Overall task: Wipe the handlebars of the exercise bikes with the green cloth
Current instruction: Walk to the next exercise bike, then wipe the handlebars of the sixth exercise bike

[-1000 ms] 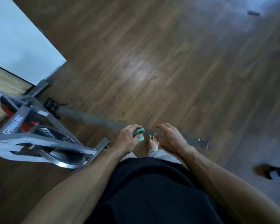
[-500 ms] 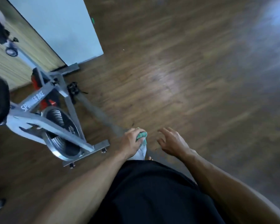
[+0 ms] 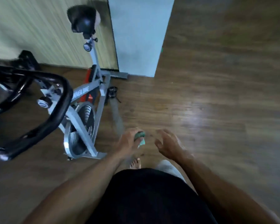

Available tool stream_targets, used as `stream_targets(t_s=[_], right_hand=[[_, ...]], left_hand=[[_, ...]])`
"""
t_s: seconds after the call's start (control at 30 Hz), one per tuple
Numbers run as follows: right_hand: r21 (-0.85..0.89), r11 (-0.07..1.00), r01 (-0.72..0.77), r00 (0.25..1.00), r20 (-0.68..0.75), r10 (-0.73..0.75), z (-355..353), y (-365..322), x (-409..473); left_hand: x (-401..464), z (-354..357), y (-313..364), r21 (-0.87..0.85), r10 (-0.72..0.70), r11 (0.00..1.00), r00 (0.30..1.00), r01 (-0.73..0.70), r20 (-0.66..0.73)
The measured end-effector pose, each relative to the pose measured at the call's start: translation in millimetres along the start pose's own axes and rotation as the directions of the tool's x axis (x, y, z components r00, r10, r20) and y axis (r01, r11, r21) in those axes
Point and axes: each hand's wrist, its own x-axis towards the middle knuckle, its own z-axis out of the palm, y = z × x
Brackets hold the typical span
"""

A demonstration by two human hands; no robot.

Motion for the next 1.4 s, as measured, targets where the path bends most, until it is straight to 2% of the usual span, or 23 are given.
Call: stream_targets(t_s=[0.17,0.33,0.5,0.6,0.7,0.87,0.97,1.1,1.23,1.3,1.4], right_hand=[[-0.104,0.968,0.23,0.966,0.145,-0.214,-14,-27,72],[-0.163,0.881,0.444,0.874,0.295,-0.386,-32,-61,124],[-0.118,0.686,0.718,0.655,0.448,-0.609,-62,-101,166],[-0.096,0.542,0.835,0.511,0.5,-0.699,-81,-133,182],[-0.017,0.371,0.928,0.326,0.519,-0.79,-94,-164,191],[0.064,0.195,0.979,0.151,0.419,-0.896,-107,-214,200],[0.054,0.124,0.991,0.091,0.408,-0.909,-110,-245,204],[0.059,0.051,0.997,0.029,0.332,-0.943,-106,-277,200],[0.02,-0.043,0.999,-0.047,0.33,-0.943,-97,-304,195],[0.02,-0.052,0.998,-0.056,0.366,-0.929,-86,-312,194],[0.037,-0.084,0.996,-0.092,0.412,-0.907,-69,-313,201]], left_hand=[[7,-20,-8,-0.057,-0.192,0.981,0.959,0.184,-0.211],[13,-34,-7,-0.17,-0.36,0.933,0.838,0.318,-0.41],[23,-48,19,-0.291,-0.476,0.879,0.659,0.378,-0.583],[29,-56,36,-0.351,-0.529,0.843,0.513,0.407,-0.676],[28,-66,56,-0.369,-0.527,0.836,0.408,0.406,-0.745],[13,-99,84,-0.401,-0.509,0.831,0.234,0.385,-0.828],[-2,-127,97,-0.369,-0.447,0.852,0.15,0.372,-0.882],[-23,-172,112,-0.227,-0.291,0.871,0.084,0.436,-0.953],[-42,-203,114,-0.198,-0.239,0.844,0.018,0.499,-0.971],[-51,-208,107,-0.17,-0.221,0.821,0.029,0.545,-0.975],[-52,-192,86,-0.12,-0.267,0.749,0.132,0.651,-0.955]])
